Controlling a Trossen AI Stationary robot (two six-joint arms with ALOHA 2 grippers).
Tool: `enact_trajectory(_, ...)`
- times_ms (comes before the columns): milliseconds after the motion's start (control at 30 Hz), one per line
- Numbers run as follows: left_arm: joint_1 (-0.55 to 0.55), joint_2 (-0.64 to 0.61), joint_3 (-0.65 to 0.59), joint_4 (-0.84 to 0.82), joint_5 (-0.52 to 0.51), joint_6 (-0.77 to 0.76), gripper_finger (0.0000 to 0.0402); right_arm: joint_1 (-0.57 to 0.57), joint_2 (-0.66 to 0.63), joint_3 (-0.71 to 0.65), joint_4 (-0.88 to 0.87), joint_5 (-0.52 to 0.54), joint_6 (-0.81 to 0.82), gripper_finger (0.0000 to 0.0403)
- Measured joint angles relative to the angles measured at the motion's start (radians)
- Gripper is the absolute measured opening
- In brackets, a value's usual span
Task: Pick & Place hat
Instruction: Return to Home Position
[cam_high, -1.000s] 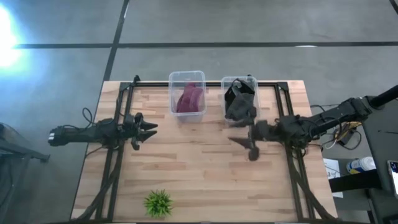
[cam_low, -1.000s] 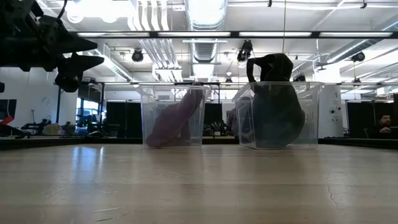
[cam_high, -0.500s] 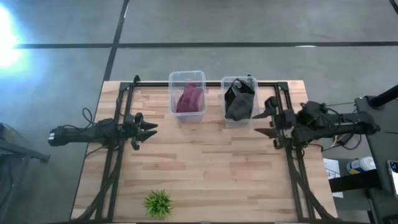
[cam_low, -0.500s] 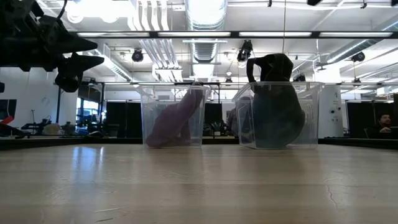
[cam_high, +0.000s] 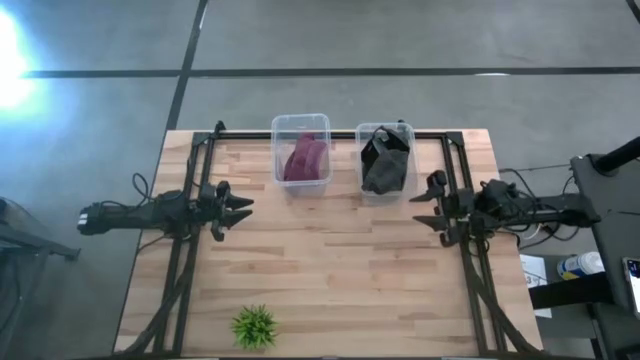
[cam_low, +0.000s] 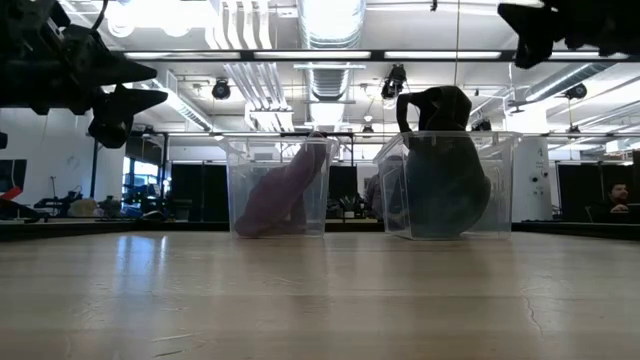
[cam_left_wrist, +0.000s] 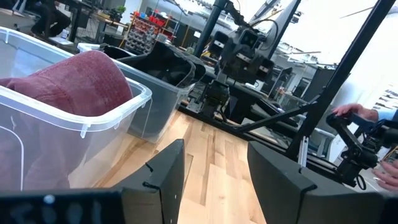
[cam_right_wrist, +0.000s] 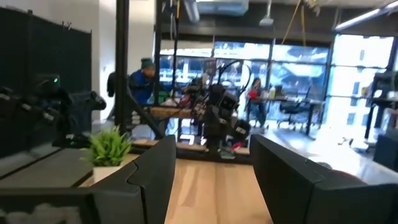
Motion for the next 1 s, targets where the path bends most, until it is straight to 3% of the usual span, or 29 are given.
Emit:
enact_trajectory(600, 0.0, 0.0, 0.0, 0.001, 0.0, 0.0, 0.0169, -0.028, -0.141, -0.179, 0.036, -0.042, 0.045, 0.0203)
enact_trajectory(1000, 0.0, 0.0, 0.0, 0.001, 0.0, 0.0, 0.0169, -0.015, -0.202, -0.179, -0.155, -0.041, 0.106, 0.0203)
